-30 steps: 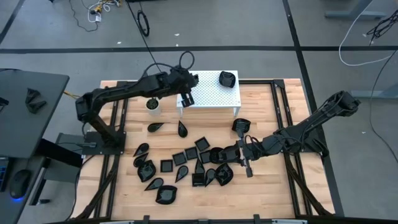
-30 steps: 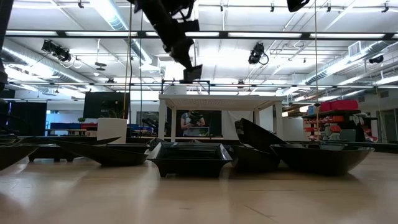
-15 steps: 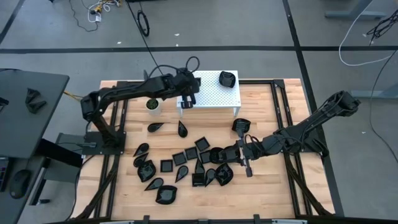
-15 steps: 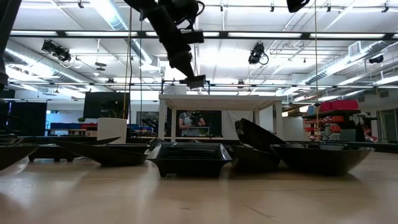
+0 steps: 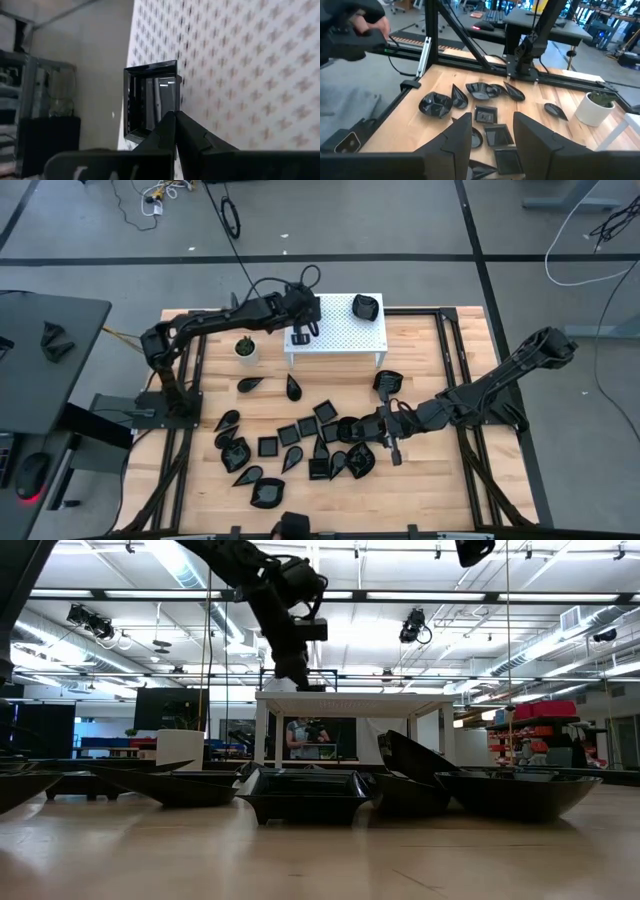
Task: Pick & Place Mini shaped plates
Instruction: Put the black plate on the shelf
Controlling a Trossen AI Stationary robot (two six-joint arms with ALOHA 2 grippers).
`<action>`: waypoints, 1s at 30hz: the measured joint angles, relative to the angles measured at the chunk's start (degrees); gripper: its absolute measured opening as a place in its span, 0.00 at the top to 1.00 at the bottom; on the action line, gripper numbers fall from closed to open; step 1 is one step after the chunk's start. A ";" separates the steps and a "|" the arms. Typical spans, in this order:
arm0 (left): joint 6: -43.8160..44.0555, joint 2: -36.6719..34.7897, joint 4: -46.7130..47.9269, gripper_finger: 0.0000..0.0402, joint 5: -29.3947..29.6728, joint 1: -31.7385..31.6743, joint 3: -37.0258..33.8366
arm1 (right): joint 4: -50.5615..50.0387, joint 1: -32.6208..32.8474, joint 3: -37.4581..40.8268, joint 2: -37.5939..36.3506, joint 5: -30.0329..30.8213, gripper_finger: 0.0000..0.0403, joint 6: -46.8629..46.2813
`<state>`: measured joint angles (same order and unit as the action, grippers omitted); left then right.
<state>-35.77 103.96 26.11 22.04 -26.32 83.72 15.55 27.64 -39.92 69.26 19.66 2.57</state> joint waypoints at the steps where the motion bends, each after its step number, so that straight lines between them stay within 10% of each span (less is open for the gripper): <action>1: 0.38 0.28 -0.21 0.98 -0.09 -0.27 0.00 | 0.20 -0.04 -0.06 0.12 0.06 0.63 -0.16; 30: 2.10 2.43 0.05 0.80 -1.50 -0.66 0.00 | 0.22 -0.07 -0.04 0.15 0.43 0.63 -0.59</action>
<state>-33.67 106.39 26.16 20.54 -26.98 83.72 15.77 27.57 -39.97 69.41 20.10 1.98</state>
